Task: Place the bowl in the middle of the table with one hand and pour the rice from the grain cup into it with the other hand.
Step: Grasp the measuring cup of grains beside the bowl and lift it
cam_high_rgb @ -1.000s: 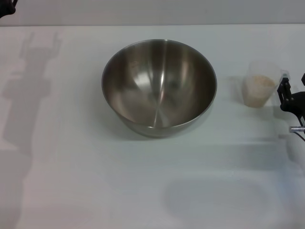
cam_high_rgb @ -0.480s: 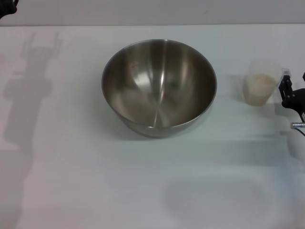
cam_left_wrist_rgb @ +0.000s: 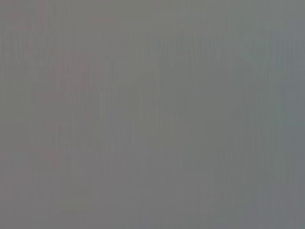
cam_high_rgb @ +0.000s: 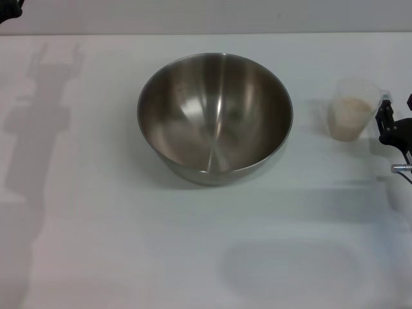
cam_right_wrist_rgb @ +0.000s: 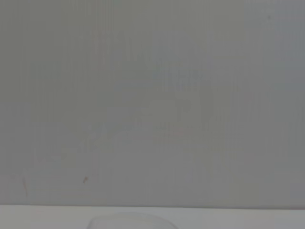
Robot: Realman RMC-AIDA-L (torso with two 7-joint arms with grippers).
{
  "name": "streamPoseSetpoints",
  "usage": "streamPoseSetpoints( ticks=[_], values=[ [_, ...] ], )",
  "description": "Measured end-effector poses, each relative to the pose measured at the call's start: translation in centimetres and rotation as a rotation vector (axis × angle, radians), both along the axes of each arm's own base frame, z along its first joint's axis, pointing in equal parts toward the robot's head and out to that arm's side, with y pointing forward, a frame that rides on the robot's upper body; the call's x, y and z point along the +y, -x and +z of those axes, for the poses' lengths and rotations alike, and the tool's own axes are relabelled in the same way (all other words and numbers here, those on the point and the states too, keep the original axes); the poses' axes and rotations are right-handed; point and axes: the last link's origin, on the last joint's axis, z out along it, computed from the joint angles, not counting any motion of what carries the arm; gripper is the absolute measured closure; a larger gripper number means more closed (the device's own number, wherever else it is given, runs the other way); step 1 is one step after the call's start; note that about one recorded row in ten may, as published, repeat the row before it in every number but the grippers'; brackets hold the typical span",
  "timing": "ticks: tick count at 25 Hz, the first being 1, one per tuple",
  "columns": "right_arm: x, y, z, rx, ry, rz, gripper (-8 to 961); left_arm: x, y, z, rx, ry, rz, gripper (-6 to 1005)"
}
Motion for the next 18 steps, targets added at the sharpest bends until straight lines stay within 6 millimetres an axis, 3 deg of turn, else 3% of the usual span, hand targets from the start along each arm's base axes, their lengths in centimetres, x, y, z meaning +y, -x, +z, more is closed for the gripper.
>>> streamPoseSetpoints(
  ticks=[8, 13, 18],
  values=[
    [0.17, 0.22, -0.08, 0.001, 0.002, 0.007, 509, -0.11, -0.07, 0.18, -0.001, -0.012, -0.011, 301],
    [0.39, 0.15, -0.31, 0.001, 0.022, -0.003, 725, -0.13, -0.11, 0.25, -0.002, -0.015, -0.013, 301],
    [0.72, 0.03, -0.57, -0.007, 0.049, -0.015, 819, -0.12, -0.15, 0.28, -0.003, -0.016, -0.014, 301]
  ],
)
